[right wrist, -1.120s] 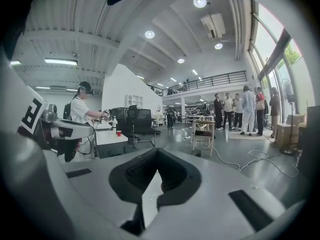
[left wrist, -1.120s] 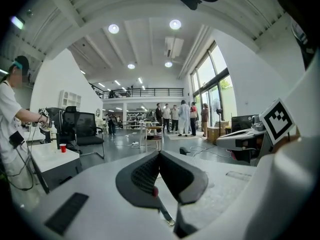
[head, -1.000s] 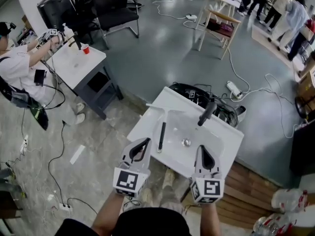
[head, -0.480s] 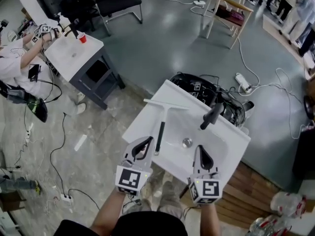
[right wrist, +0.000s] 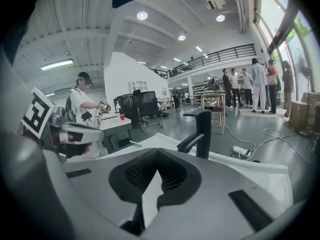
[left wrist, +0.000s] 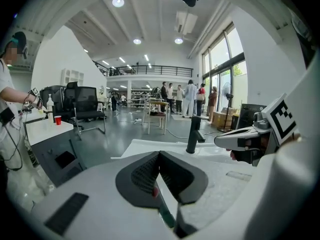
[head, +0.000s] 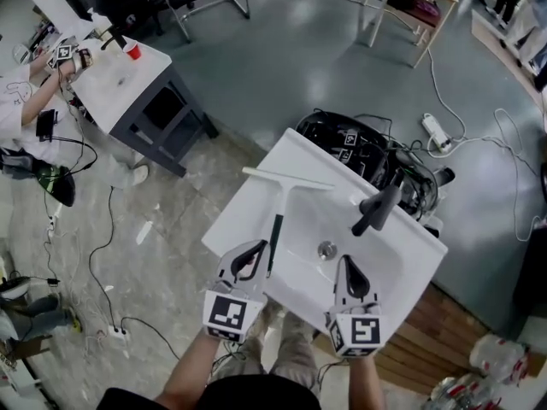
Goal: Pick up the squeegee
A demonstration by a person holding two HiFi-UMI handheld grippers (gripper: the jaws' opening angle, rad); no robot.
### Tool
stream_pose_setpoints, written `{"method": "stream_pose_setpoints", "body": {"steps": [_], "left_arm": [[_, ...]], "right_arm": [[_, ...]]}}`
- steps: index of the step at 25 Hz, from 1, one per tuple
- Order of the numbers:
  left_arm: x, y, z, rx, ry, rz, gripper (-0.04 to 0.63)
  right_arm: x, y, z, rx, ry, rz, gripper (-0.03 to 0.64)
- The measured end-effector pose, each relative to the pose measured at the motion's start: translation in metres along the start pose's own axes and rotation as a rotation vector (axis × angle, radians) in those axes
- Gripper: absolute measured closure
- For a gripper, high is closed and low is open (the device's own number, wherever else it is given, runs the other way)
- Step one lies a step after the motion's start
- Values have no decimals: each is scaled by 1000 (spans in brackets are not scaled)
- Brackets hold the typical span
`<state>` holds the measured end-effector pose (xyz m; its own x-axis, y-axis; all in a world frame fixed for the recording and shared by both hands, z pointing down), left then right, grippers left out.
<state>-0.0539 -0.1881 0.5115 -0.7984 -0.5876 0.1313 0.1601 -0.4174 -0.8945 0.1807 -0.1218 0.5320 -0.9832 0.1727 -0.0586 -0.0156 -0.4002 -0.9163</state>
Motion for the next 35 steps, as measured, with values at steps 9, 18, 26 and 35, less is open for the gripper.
{"method": "stream_pose_setpoints", "body": {"steps": [9,18,26,35], "left_arm": [[7,-27,41,83,11,-41,594],[10,-45,60,141,15,-66,592],[16,-66,78,218,5,-118,467],[19,-82,94,289,34,-119,428]], "right_arm": [[-17,-22,34,58,38,23,618],[-18,-33,43,81,48,41,618],[-20,-39,46,93,52,49,618],[-26,-46,53,109,50,57,618]]}}
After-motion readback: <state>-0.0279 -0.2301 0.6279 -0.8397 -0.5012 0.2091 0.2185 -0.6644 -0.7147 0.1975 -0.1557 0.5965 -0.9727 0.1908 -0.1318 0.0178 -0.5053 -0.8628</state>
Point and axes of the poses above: the fingertips, and each gripper's own axes: z forward along the fingers, x to its left, y out of its top, the point moved 10 cm from there along -z, backward along the fingers, and after that the axes turned 4 degrees about -z, right-handed, at the moved point
